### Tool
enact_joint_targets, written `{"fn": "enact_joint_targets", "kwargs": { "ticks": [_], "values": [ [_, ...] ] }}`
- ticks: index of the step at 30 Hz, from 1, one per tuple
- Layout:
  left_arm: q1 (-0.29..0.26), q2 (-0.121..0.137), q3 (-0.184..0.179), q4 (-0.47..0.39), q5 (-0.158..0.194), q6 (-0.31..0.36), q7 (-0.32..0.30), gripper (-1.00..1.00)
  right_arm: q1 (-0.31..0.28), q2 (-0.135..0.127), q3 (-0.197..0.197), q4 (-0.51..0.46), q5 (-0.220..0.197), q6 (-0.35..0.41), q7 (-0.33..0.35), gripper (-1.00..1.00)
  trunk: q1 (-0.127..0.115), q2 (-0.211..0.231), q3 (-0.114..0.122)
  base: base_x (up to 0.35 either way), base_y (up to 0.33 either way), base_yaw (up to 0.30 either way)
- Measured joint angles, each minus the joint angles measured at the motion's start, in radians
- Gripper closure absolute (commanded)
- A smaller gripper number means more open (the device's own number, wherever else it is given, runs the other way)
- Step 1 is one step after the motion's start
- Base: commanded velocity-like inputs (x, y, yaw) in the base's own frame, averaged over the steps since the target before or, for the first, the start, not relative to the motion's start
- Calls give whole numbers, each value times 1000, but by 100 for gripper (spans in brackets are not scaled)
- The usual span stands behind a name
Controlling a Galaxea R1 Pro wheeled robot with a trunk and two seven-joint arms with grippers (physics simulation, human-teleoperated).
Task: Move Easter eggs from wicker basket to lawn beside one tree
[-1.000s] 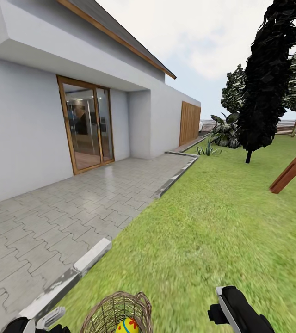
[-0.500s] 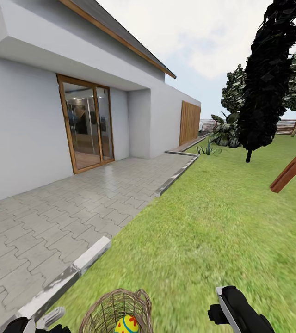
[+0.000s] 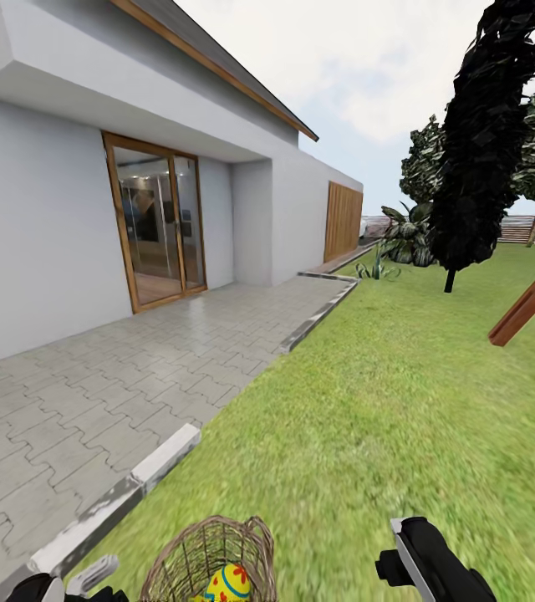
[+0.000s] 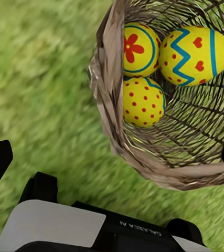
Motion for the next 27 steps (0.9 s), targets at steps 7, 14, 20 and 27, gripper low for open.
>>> {"fn": "enact_joint_targets", "kwargs": {
  "ticks": [7, 14, 20, 27],
  "values": [
    [0, 0, -1, 0, 0, 0, 0, -100, 0, 0, 0, 0, 0, 0, 0, -100, 27, -49, -22, 0, 0, 0],
    [0, -3, -5, 13, -1, 0, 0, -100, 0, 0, 0, 0, 0, 0, 0, -100, 54, -98, -44, 0, 0, 0],
    [0, -4, -7, 20, -3, -1, 0, -100, 0, 0, 0, 0, 0, 0, 0, -100, 77, -140, -63, 0, 0, 0],
    [0, -4, -8, 21, -2, 0, 0, -100, 0, 0, 0, 0, 0, 0, 0, -100, 104, -189, -85, 0, 0, 0]
  ]
}}
